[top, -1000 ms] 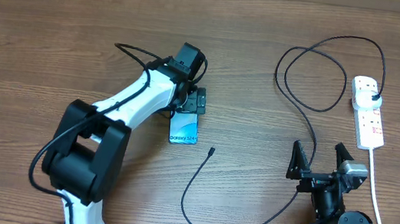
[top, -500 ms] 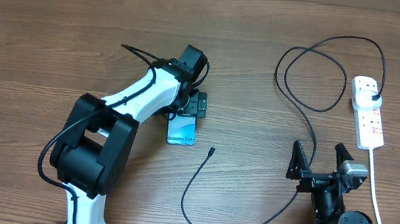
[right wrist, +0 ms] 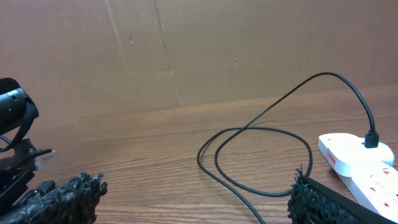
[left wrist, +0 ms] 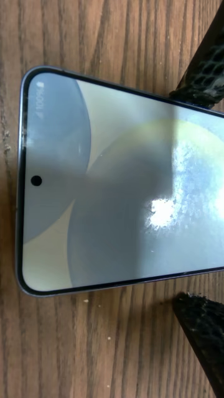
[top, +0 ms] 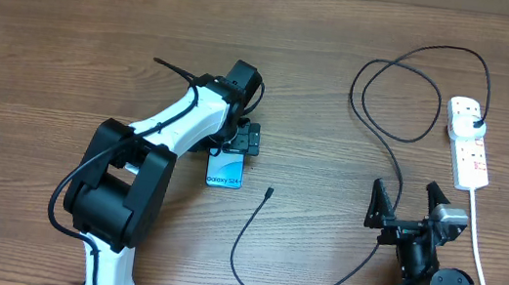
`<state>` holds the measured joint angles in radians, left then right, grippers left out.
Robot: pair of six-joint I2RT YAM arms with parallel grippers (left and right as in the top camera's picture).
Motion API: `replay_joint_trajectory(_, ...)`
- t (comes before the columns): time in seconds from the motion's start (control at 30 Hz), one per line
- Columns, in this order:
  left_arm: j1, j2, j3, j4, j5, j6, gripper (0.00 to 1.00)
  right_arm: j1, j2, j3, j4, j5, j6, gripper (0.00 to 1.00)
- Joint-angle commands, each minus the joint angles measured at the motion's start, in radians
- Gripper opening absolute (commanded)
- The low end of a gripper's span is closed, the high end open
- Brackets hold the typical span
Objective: Plug charger to phone and switch on socket
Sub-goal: 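Tilt the phone upright with the left gripper, bottom edge on table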
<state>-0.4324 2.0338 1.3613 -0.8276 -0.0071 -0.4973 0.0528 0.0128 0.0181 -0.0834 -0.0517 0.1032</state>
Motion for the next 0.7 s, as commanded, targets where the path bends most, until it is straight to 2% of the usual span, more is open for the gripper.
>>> replay_joint_trajectory(0.0, -0.010, 0.072, -0.039, -0.009, 0.079, -0.034, 1.00, -0.003, -0.010, -0.010, 0.003, 0.006, -0.007, 1.00)
replay_joint_trajectory(0.67, -0.010, 0.072, -0.039, 0.045, 0.087, -0.034, 1.00, -0.003, -0.010, -0.010, 0.003, 0.006, -0.007, 1.00)
